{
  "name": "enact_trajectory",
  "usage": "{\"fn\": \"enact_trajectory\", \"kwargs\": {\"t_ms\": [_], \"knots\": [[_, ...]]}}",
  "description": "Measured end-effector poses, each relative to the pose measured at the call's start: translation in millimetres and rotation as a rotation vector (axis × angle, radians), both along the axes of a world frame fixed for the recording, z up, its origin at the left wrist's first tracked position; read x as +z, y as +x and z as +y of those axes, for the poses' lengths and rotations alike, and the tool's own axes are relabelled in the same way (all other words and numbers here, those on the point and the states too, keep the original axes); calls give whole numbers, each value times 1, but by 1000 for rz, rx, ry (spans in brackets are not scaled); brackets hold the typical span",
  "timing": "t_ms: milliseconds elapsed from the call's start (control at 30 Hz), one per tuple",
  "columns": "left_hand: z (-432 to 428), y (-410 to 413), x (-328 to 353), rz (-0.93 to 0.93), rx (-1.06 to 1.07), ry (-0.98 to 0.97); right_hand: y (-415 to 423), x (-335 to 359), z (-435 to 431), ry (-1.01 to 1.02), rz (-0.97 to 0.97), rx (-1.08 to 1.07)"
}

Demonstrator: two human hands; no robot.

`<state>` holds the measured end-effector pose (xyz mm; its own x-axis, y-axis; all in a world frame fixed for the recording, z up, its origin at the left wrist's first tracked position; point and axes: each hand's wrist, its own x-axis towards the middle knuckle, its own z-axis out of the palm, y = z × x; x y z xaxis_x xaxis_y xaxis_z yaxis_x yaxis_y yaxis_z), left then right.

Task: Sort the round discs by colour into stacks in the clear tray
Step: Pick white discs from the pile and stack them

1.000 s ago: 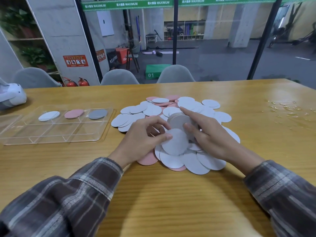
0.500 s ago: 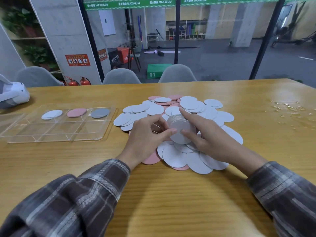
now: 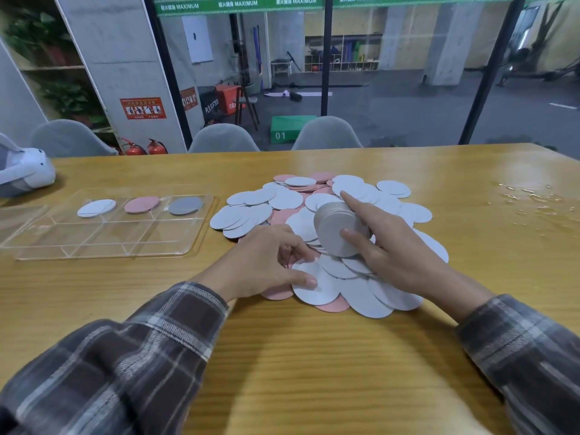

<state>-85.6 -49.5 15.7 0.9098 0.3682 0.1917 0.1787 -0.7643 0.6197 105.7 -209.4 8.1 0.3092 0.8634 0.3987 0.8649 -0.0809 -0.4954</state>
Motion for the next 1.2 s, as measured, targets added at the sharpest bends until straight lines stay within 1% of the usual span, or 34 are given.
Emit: {"fn": "enact_trajectory", "kwargs": {"t_ms": [200,267,333,433,500,667,733,800,933,1067,1133,1200], "knots": [[6,-3,11,22,-35,-148,0,0,-2,20,79,37],[7,-5,15,-5,-65,-206,-1,0,-2,21,114,51],[8,-5,18,-90,-74,-262,-1,0,-2,20,120,57],[6,-1,13,-274,-21,-231,-2,-1,-1,1,141,70],[1,5,6,-361,28,-215,-5,-2,0,-25,140,95],[-11,16,-9,-481,121,-227,-9,0,-1,-76,96,109],[-13,16,-9,-502,131,-223,-9,-2,-1,-80,18,99],[-15,16,-9,-497,124,-213,-9,-4,1,-78,-45,80],[-9,13,-6,-436,134,-134,-9,-3,2,-60,-43,64],[5,4,-7,-184,72,90,-10,-3,1,-34,-48,65],[6,2,-8,-92,49,125,-9,-3,1,-12,-46,52],[7,2,-7,-41,42,144,-7,-2,2,9,-47,32]]}}
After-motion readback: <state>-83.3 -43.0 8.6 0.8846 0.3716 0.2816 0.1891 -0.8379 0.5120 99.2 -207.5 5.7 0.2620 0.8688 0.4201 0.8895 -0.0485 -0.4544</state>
